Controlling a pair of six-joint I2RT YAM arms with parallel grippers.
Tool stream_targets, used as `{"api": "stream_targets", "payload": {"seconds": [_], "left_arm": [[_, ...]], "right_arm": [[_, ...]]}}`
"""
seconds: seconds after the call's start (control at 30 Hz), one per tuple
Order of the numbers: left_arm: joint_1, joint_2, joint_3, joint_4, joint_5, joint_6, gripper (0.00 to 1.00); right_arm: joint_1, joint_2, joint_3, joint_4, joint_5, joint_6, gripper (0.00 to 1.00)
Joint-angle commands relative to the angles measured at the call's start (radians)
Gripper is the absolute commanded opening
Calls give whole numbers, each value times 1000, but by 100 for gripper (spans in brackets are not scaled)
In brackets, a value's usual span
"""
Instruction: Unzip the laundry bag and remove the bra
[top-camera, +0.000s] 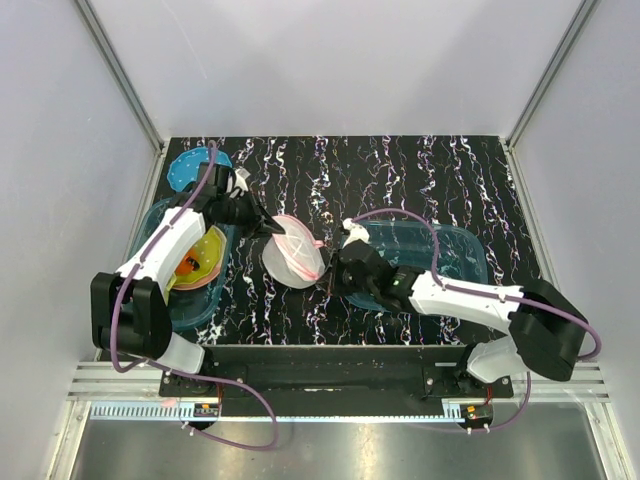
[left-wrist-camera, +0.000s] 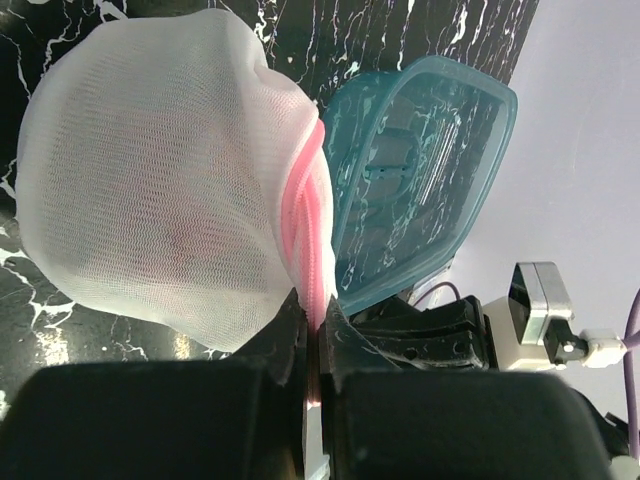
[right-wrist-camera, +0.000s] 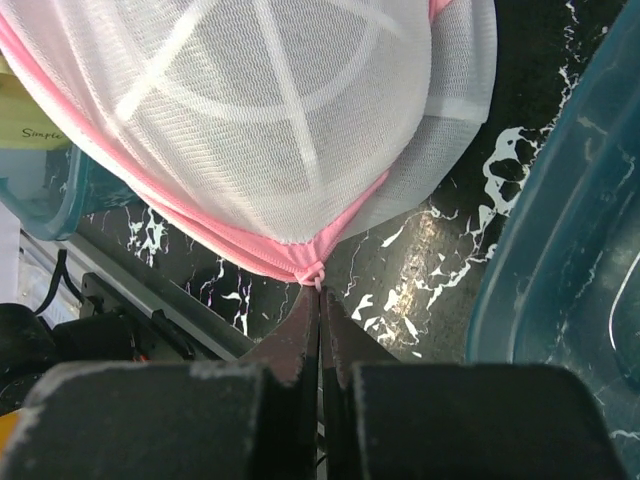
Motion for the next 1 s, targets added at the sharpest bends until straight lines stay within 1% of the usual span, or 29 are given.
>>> {"api": "stream_targets", "payload": {"seconds": [0.0, 0.13, 0.23, 0.27, 0.3, 0.33, 0.4, 0.43, 0.57, 0.63, 0.87, 0.97], "left_arm": [[66, -54, 102, 96, -9, 62, 0], [110, -57, 114, 94, 32, 58, 0], [84, -72, 90, 109, 58, 52, 0], [73, -86, 68, 109, 54, 55, 0], [66, -90, 57, 109, 42, 61, 0], [52, -98, 42, 109, 37, 62, 0], [44, -118, 5, 111, 25, 68, 0], [41, -127, -7, 109, 19, 68, 0], [18, -164, -73, 131, -4, 55, 0], [-9, -169, -87, 132, -23, 49, 0], [-30, -166, -88, 132, -50, 35, 0], [-36, -164, -82, 132, -50, 32, 0]], "right_arm": [[2, 66, 35, -150, -30, -77, 0], [-8, 79, 47, -170, -17, -83, 0], [-12, 63, 55, -195, -16, -78, 0], [-14, 59, 67, -214, -16, -77, 7], [-12, 51, 105, -253, -29, -86, 34], [-9, 45, 125, -273, -30, -94, 47], [3, 26, 180, -323, -2, -118, 61], [8, 20, 196, -330, 7, -127, 66], [23, 34, 299, -350, 44, -176, 73], [26, 74, 368, -351, 79, -192, 77], [77, 246, 622, -353, 95, -278, 80], [78, 307, 688, -362, 110, -287, 79]]}}
